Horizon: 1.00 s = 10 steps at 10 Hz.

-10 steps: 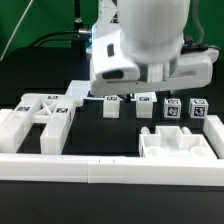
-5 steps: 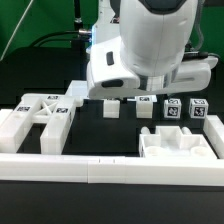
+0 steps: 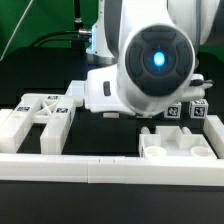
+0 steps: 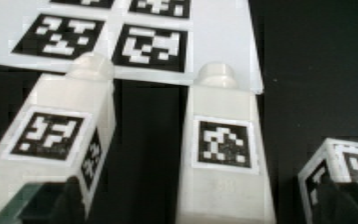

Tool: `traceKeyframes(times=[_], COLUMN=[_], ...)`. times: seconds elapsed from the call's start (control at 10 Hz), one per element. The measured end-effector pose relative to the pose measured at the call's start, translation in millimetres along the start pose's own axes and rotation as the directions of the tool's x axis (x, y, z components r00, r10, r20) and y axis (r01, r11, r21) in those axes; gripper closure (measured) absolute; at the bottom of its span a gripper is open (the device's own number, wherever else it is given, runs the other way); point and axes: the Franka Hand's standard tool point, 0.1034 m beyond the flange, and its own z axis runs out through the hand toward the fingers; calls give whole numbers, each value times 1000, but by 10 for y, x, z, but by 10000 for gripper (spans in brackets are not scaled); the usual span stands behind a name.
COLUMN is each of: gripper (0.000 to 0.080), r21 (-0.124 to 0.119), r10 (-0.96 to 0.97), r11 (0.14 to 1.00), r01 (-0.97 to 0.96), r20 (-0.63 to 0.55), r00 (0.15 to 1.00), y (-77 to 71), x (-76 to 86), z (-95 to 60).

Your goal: Assemble chair

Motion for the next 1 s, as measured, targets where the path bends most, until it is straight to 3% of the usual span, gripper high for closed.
traceKeyframes(times=[0.5, 1.0], gripper=[150, 150], r21=[-16, -18], r10=[3, -5], r11=[1000, 1000], r01=[-4, 4], r20=[-61, -81], r00=[998, 997], y=[-91, -69], x=[111, 96], z=[173, 298])
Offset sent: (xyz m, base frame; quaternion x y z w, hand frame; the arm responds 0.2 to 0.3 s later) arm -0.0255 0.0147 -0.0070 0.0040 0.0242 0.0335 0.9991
